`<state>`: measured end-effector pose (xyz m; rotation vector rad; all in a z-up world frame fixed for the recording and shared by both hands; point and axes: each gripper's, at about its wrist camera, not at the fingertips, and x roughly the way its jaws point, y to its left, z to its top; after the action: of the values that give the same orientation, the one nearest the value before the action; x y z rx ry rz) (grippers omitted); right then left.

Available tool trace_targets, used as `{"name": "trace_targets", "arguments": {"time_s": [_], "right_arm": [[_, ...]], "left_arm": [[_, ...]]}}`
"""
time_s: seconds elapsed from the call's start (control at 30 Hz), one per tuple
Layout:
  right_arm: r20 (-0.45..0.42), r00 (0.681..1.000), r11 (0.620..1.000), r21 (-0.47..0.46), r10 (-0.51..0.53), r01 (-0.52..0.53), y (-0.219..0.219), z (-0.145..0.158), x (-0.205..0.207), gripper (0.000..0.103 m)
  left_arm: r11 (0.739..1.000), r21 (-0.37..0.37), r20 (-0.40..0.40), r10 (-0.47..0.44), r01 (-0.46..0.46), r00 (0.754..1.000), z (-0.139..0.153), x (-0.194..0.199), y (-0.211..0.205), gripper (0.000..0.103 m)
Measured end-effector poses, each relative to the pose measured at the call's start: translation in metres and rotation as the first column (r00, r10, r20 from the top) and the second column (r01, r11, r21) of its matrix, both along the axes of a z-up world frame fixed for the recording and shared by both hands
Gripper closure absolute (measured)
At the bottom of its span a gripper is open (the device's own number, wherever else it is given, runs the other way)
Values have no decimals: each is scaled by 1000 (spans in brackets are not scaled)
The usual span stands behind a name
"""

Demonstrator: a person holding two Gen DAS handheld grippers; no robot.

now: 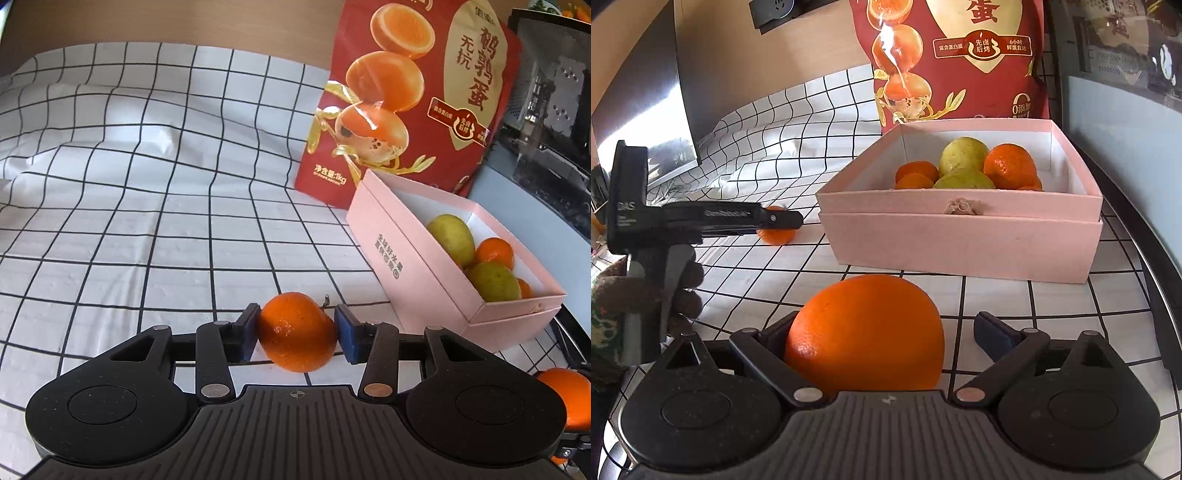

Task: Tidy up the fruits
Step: 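Lift the large orange with the right tool while the left tool approaches a mandarin, then close the left tool on the mandarin lying on the cloth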

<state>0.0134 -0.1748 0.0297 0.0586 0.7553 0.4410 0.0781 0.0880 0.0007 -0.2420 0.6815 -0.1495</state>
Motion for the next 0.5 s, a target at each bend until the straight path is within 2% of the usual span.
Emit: {"name": "trace_targets", "arguments": {"time_s": [0.13,0.23,0.3,0.4,0.5], "right_arm": [[-4,1000,1000,-4,4,-4,0,0,1,5],[-8,1000,1000,-23,17,-17,2,0,1,3],[-12,999,998,-46,31,-32,5,0,2,2],[-16,998,993,-100,54,-56,13,0,3,0],[-13,997,981,-179,78,-79,23,-2,1,0]], "left_arm": [[996,-85,18,15,-14,1000,6,-15,14,55],[983,-182,89,44,-27,995,17,-34,30,55],[978,-208,140,42,-12,989,25,-43,38,55],[986,-154,161,-34,59,986,34,-41,36,55],[998,-6,151,-66,68,986,34,-37,21,55]]}}
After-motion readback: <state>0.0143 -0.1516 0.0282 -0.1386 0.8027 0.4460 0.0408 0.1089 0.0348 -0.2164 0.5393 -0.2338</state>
